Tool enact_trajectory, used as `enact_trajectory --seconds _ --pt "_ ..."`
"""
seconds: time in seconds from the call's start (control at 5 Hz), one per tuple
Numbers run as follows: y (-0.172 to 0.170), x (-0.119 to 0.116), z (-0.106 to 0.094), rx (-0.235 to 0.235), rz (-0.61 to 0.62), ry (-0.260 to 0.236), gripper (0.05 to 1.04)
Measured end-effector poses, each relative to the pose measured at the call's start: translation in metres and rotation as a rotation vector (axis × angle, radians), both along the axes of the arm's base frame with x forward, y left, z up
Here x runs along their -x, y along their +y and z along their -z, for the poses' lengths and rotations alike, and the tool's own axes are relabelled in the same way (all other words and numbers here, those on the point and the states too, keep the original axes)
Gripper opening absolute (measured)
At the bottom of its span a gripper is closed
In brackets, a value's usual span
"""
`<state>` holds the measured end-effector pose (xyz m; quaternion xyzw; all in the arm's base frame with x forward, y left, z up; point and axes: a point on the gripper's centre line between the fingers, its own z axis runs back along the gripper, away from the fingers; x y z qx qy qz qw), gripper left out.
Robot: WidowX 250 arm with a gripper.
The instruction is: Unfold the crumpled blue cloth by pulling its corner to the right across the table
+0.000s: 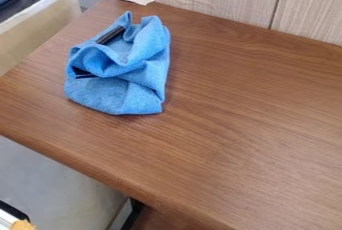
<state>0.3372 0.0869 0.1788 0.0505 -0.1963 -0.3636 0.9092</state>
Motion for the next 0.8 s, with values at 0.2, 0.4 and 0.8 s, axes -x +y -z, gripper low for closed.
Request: enact_trajectory --seconds 0.2,0.4,0.8 --pt "0.0 -0.001 0.012 0.015 -0.009 0.036 1.0" --pt "-0.011 -0.007 0.006 0.029 -0.049 0.031 1.0" --pt "-0.026 -0.015 0.008 0.062 -0.094 0.02 1.0"
